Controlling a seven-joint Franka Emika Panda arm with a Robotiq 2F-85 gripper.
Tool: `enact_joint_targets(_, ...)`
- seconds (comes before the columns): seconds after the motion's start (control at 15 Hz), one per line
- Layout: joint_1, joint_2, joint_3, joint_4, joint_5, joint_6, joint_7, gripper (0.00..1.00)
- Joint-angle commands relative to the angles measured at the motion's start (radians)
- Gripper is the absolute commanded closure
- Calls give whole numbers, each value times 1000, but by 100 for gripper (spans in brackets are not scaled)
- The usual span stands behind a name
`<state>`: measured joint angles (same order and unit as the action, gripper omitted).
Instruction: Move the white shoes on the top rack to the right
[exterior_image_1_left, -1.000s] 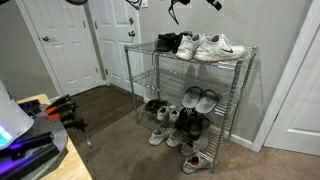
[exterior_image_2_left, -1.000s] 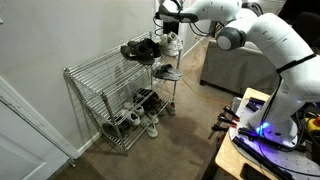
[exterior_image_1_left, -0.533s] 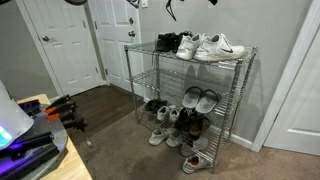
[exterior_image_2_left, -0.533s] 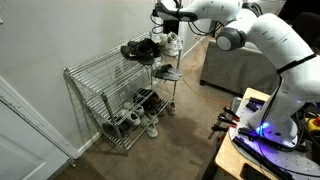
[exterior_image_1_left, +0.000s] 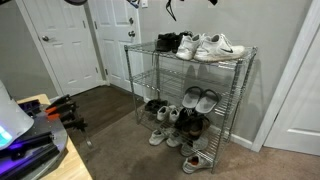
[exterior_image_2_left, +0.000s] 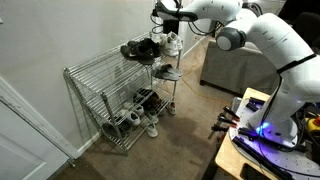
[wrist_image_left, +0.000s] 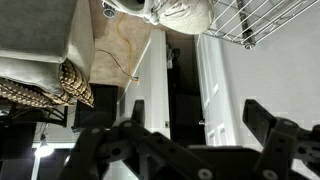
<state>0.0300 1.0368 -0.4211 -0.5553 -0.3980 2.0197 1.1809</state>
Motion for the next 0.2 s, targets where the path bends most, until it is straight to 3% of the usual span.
enact_joint_targets(0.0, 0, 0, 0, 0, 0, 0, 0, 0)
enact_joint_targets(0.13, 0, 0, 0, 0, 0, 0, 0, 0)
